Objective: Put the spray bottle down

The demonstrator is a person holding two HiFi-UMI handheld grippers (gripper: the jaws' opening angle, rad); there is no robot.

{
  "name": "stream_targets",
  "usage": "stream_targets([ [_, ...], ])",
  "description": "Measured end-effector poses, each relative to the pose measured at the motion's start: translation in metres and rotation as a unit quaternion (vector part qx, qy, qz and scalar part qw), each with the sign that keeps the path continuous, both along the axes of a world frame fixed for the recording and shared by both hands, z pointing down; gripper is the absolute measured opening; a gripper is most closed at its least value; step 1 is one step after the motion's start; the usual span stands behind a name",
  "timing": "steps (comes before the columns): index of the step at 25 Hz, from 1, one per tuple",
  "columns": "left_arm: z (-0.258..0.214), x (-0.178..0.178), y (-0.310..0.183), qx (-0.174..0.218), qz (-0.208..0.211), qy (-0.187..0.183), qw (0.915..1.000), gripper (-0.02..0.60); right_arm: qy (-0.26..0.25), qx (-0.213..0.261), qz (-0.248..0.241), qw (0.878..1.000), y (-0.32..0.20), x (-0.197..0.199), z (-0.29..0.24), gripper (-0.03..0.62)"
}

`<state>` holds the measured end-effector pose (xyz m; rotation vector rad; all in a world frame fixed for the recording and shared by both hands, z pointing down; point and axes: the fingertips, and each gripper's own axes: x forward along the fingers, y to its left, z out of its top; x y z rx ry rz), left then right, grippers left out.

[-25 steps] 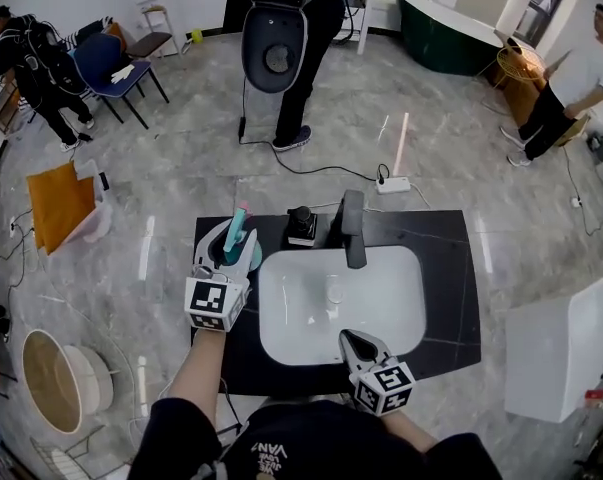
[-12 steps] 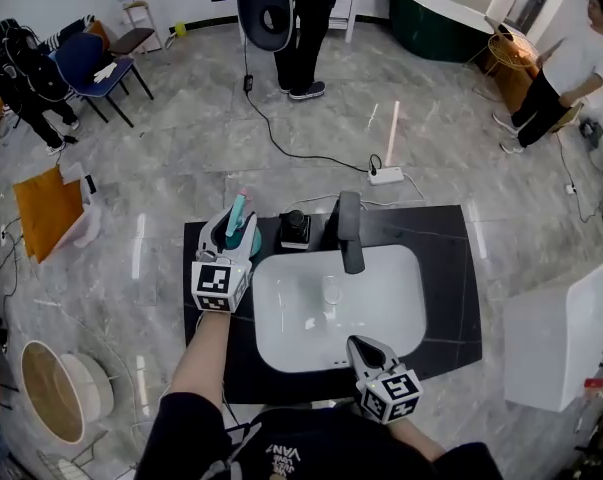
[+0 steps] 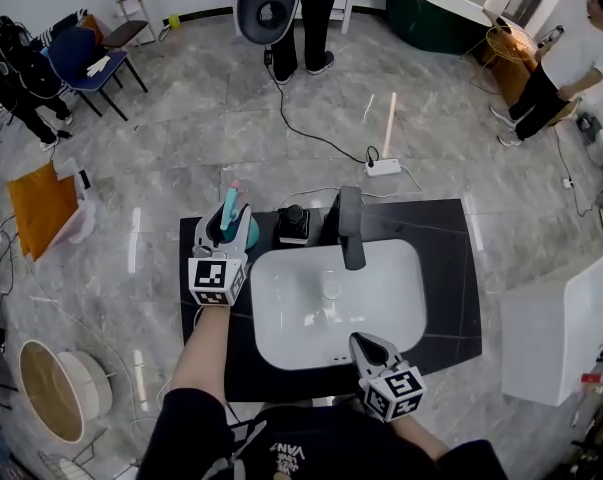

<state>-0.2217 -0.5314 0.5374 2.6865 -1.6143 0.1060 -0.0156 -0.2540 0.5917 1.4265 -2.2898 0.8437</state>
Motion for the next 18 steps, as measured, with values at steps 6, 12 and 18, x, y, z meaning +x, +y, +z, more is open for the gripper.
stream_targets([
  [6, 0.000, 0.000, 0.000, -0.007, 0.008, 0.000, 0.9999, 0.163, -0.002, 0.006, -0.015, 1.000, -0.006, -0.009, -0.004, -0.002],
  [12, 0.010, 0.001, -0.001, -0.048, 0.021, 0.006, 0.9986, 0.264, -0.004, 0.010, -0.023, 1.000, -0.007, -0.013, -0.006, -0.002],
  [18, 0.016, -0.001, 0.002, -0.070, 0.022, 0.002, 0.9973, 0.365, -0.004, 0.010, -0.027, 1.000, -0.005, -0.016, -0.006, -0.002],
])
